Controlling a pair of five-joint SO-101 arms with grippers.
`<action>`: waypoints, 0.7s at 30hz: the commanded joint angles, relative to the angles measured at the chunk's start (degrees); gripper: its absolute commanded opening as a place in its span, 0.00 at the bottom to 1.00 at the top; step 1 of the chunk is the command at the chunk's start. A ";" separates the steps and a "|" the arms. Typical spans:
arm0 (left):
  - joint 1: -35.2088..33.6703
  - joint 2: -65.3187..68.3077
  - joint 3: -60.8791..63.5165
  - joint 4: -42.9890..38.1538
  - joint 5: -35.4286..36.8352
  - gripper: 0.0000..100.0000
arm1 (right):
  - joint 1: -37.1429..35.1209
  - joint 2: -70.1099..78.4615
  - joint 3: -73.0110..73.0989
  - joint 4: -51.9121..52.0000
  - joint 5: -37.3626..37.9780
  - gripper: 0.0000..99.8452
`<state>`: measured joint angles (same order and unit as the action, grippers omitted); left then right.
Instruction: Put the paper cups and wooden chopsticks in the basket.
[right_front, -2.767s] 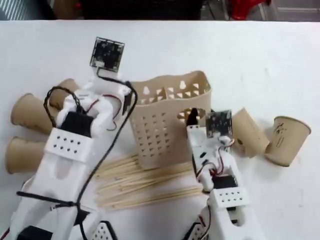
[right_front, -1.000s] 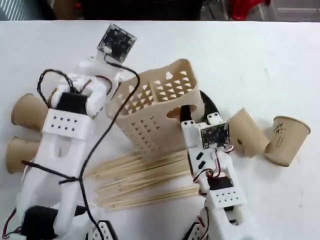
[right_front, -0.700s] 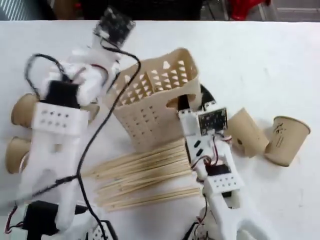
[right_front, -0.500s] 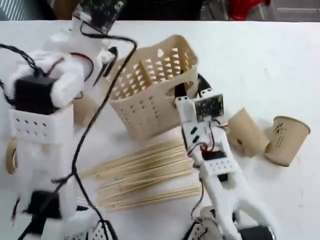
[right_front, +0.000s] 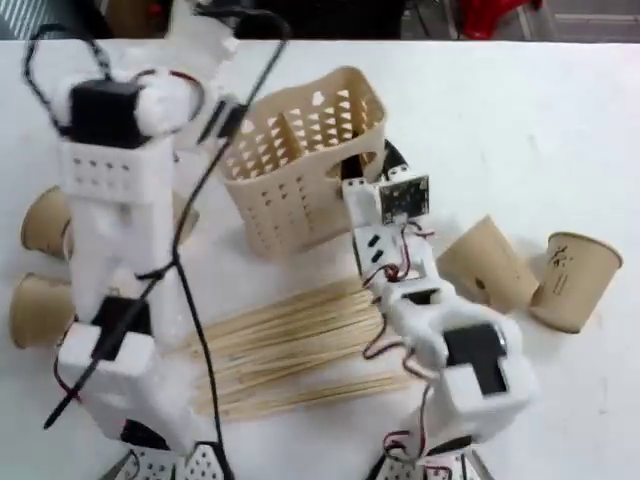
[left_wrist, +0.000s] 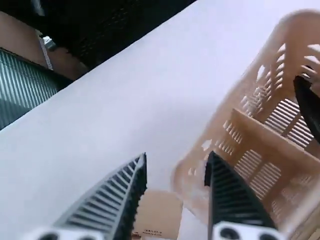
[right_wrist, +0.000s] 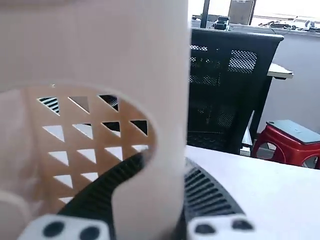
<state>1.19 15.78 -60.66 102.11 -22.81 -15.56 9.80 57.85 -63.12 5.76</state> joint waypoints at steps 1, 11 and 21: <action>-4.00 -0.22 -0.70 0.44 1.93 0.20 | 0.04 1.89 -3.34 -6.81 -0.79 0.02; -4.70 0.04 13.98 -1.41 2.99 0.20 | 0.04 2.07 -1.23 -7.69 0.26 0.02; -0.04 0.40 24.26 -3.43 4.04 0.20 | 0.92 2.07 0.09 -7.52 0.35 0.02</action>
<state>-1.10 16.31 -42.64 101.85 -19.12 -15.74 12.70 58.20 -68.66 5.85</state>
